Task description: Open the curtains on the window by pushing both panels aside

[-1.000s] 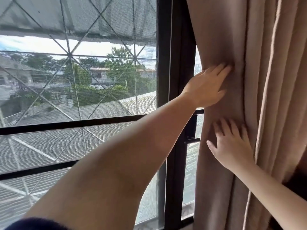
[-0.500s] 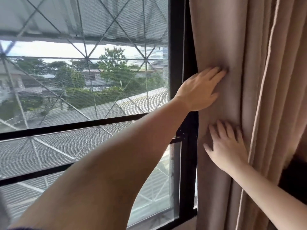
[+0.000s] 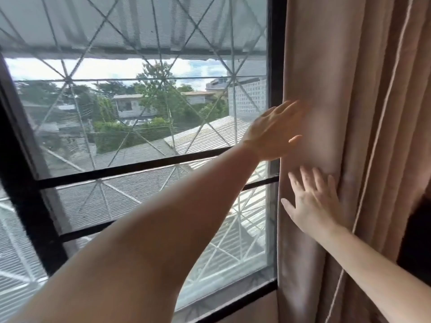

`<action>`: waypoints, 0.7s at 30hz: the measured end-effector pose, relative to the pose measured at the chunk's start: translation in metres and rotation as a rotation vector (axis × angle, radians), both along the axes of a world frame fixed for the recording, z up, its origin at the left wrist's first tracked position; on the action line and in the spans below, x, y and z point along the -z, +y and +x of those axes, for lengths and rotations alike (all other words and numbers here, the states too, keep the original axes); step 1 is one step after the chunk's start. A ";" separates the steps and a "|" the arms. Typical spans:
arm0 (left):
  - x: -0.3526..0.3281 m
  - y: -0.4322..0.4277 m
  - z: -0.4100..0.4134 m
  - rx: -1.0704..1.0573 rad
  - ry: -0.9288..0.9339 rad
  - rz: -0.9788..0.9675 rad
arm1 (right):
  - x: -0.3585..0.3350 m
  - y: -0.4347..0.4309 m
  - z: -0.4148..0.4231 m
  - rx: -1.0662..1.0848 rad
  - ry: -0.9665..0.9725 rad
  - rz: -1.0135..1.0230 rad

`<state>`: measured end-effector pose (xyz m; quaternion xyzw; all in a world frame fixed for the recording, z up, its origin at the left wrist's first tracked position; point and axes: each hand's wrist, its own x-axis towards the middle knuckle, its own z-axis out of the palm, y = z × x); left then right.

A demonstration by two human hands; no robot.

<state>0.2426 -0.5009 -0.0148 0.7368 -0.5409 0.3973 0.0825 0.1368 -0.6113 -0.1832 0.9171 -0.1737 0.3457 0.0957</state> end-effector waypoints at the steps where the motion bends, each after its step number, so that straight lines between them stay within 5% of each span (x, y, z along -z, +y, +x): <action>1: 0.001 0.008 -0.001 0.005 0.005 -0.003 | 0.001 0.008 -0.002 -0.009 0.004 0.005; 21: 0.039 0.182 -0.072 -0.312 0.080 0.024 | -0.003 0.137 -0.055 -0.271 0.191 0.072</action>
